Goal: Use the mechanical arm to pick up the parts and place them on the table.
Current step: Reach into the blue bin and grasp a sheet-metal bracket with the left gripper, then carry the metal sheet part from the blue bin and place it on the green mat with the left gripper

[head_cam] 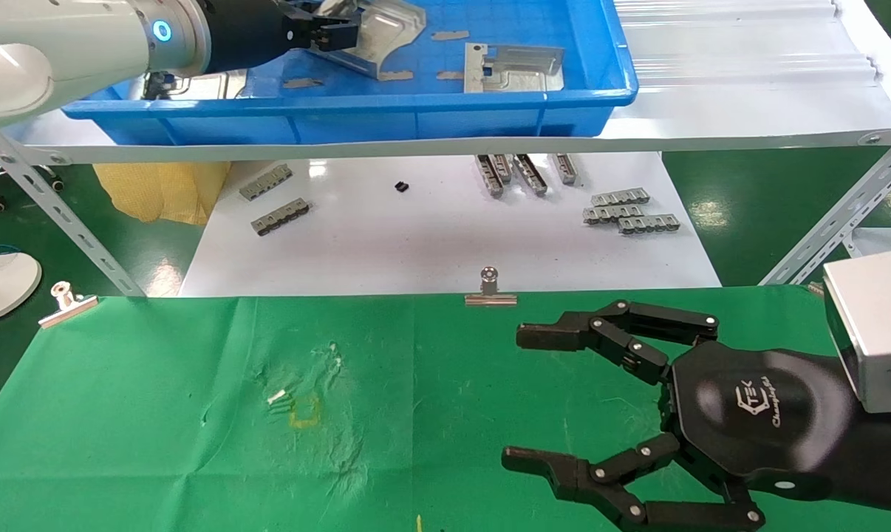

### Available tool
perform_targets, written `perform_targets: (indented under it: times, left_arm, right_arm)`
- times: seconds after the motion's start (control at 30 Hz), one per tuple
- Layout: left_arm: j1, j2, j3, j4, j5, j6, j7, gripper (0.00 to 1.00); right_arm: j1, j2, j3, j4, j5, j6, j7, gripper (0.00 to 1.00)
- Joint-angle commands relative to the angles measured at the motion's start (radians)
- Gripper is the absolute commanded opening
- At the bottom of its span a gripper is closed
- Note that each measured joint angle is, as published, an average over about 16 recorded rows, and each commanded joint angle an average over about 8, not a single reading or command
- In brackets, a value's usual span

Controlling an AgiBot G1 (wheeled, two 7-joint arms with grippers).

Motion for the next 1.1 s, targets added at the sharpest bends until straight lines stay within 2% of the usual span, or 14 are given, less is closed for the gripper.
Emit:
perform_targets:
  times: [0.03,0.3,0.53,0.73,1.1]
  left_arm:
    - [-0.003,-0.001,0.005,0.002,-0.005,0.020,-0.007,0.00]
    - [-0.009,-0.015,-0.035,-0.004,-0.080,0.019,0.051,0.00]
    - [-0.009,-0.058,-0.108,-0.022,-0.187,0.072,0.161,0.00]
    - [0.008,-0.132,-0.162,-0.045,-0.271,0.248,0.278,0.00]
    - [0.061,-0.308,-0.211,-0.063,-0.360,0.686,0.510,0.00]
  right_arm:
    - [0.000,0.000,0.000,0.000,0.000,0.000,0.000,1.00]
    - [0.000,0.000,0.000,0.000,0.000,0.000,0.000,1.00]
    - [0.000,0.000,0.000,0.000,0.000,0.000,0.000,1.00]
    - [0.000,0.000,0.000,0.000,0.000,0.000,0.000,1.00]
    - [0.000,0.000,0.000,0.000,0.000,0.000,0.000,1.00]
